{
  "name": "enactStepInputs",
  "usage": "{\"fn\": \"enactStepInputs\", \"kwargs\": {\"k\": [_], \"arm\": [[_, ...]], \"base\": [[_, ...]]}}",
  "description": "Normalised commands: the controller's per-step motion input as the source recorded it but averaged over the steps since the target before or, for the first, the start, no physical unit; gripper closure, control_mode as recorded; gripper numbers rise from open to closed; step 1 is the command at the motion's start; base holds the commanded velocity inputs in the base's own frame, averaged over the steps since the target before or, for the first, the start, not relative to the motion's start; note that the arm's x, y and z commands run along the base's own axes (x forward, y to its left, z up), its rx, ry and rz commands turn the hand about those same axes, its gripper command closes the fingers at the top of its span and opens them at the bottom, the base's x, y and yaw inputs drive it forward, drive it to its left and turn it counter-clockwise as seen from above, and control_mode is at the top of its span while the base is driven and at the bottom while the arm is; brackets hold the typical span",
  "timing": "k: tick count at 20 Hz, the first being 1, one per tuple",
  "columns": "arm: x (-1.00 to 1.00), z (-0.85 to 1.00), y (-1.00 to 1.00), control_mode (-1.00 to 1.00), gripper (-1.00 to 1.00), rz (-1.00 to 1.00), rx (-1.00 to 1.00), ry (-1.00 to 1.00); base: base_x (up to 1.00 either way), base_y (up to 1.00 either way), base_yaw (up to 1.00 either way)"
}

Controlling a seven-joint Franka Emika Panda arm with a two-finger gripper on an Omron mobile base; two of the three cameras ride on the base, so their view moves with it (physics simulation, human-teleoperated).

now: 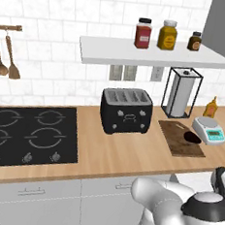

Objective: Place the appropriate cutting tool for cutting the avocado skin on the cutting board.

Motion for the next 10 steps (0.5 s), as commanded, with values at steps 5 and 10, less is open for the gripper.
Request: {"fn": "enactStepInputs", "kwargs": {"k": [5, 10], "arm": [[0.57, 0.00, -0.33, -1.00, -1.00, 0.07, 0.00, -0.05], [0.55, -0.08, -0.11, -1.00, -1.00, 0.10, 0.01, 0.00]], "base": [[0.00, 0.00, 0.00], [0.00, 0.00, 0.00]]}}
